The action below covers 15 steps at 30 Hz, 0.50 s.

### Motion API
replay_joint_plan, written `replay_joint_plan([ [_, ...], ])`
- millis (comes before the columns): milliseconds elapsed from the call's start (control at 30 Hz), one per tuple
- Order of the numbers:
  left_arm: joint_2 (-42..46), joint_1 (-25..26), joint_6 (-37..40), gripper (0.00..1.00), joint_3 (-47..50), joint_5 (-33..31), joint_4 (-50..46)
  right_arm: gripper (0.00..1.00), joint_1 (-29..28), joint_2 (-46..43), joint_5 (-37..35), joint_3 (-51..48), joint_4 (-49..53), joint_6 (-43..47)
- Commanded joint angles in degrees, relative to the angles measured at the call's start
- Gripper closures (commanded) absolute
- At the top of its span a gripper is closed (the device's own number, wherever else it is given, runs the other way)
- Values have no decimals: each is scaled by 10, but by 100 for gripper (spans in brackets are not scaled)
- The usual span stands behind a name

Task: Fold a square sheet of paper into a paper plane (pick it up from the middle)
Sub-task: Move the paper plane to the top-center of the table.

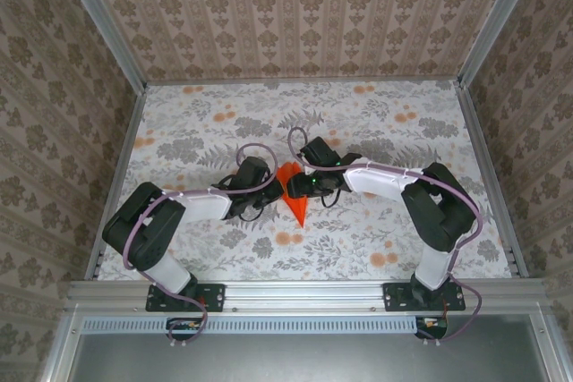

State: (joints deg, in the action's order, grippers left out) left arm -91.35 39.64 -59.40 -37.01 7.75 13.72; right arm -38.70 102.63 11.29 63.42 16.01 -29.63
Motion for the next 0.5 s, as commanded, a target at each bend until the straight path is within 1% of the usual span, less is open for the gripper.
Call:
replay_joint_plan([
  [0, 3, -4, 2, 100, 4, 1, 5, 39, -4, 11, -18, 15, 31, 15],
  [67, 3, -4, 1, 100, 5, 0, 4, 36, -3, 13, -16, 12, 31, 16],
  [300, 2, -5, 1, 100, 4, 3, 5, 33, -5, 17, 8, 11, 35, 19],
  [467, 1, -6, 0, 100, 3, 4, 5, 34, -5, 16, 60, 9, 30, 5],
])
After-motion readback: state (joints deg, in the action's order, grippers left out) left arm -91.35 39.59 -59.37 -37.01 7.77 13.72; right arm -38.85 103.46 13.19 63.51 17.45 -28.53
